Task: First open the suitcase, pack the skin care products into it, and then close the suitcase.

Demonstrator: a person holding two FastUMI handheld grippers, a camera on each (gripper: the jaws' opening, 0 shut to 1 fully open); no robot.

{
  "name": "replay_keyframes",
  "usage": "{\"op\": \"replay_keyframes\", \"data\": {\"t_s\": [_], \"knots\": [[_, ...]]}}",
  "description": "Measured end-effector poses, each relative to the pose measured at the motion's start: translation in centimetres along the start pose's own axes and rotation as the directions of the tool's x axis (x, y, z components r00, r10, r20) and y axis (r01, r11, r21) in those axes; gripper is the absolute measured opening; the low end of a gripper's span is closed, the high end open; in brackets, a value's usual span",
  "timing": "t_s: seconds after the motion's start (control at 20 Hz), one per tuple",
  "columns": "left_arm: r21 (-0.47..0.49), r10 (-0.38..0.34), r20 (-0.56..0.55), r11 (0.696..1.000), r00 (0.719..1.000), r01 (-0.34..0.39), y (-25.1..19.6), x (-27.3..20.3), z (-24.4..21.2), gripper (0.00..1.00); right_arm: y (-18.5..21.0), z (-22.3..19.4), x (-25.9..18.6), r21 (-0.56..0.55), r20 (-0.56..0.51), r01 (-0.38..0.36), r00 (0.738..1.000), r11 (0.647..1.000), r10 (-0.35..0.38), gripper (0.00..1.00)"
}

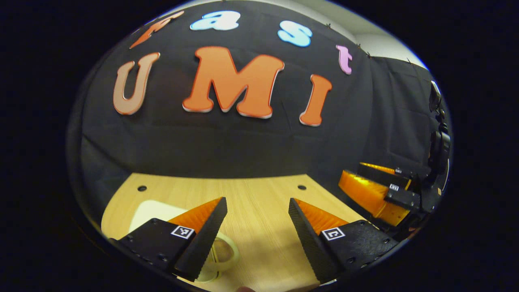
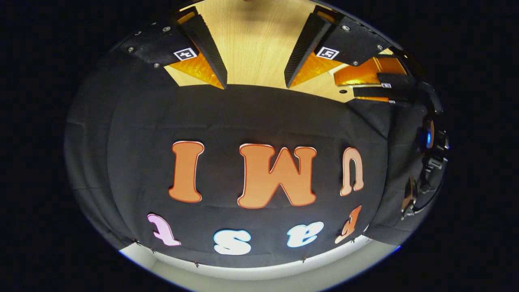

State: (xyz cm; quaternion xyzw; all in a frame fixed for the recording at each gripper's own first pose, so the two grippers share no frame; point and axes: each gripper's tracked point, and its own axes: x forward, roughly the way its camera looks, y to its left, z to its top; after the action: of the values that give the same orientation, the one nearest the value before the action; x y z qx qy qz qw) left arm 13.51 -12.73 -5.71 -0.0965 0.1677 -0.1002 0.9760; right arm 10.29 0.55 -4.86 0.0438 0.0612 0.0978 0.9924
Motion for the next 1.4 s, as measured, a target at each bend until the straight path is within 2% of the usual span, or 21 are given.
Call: {"op": "replay_keyframes", "data": {"t_s": [0.05,0.15,0.3,0.45,0.5,0.55,0.8,1.05,1.15,1.2,1.35,1.4], "knots": [[0.024,0.031,0.072,0.999,0.997,-0.033,0.7,-0.5,2.0,0.98,0.3,0.3,-0.2,-0.001,0.006,-0.006,1.0,1.0,0.006,0.91],[0.072,0.079,0.137,0.993,0.987,-0.089,1.3,-2.1,4.4,0.97,0.7,0.9,-0.4,-0.006,0.027,-0.02,0.999,1.0,0.02,0.91],[0.067,0.136,0.224,0.986,0.965,-0.154,1.6,-3.1,6.3,0.98,1.4,1.3,-0.8,-0.037,0.052,-0.048,0.997,0.998,0.05,0.91],[0.058,0.186,0.26,0.976,0.948,-0.208,2.1,-3.7,6.8,1.0,1.7,1.6,-1.3,-0.069,0.081,-0.059,0.995,0.996,0.064,0.91],[0.049,0.197,0.253,0.975,0.947,-0.215,2.0,-3.9,6.5,0.98,2.0,1.7,-1.5,-0.083,0.094,-0.065,0.993,0.994,0.072,0.91],[0.041,0.194,0.246,0.977,0.95,-0.21,1.9,-4.0,6.3,0.95,2.0,1.6,-1.5,-0.092,0.098,-0.063,0.993,0.994,0.072,0.91],[0.09,0.206,0.234,0.969,0.95,-0.232,1.2,-4.8,5.2,0.98,2.5,1.3,-1.9,-0.093,0.088,-0.088,0.991,0.992,0.096,0.92],[0.113,0.18,0.221,0.971,0.958,-0.209,0.2,-4.3,4.8,0.95,1.6,1.0,-1.9,-0.081,0.08,-0.07,0.994,0.994,0.077,0.92],[0.115,0.174,0.213,0.973,0.961,-0.201,-0.2,-4.0,4.6,0.98,1.4,0.6,-2.2,-0.085,0.065,-0.071,0.995,0.994,0.076,0.92],[0.111,0.173,0.215,0.973,0.961,-0.2,-0.4,-4.0,4.6,0.95,1.4,0.3,-2.2,-0.084,0.059,-0.079,0.995,0.993,0.084,0.92],[0.084,0.184,0.228,0.975,0.956,-0.207,-0.2,-4.1,4.8,0.97,1.4,0.2,-2.4,-0.072,0.049,-0.079,0.995,0.994,0.083,0.93],[0.092,0.179,0.217,0.975,0.96,-0.203,-0.1,-3.8,4.7,0.95,1.5,0.2,-2.6,-0.061,0.051,-0.085,0.995,0.995,0.088,0.93]]}}
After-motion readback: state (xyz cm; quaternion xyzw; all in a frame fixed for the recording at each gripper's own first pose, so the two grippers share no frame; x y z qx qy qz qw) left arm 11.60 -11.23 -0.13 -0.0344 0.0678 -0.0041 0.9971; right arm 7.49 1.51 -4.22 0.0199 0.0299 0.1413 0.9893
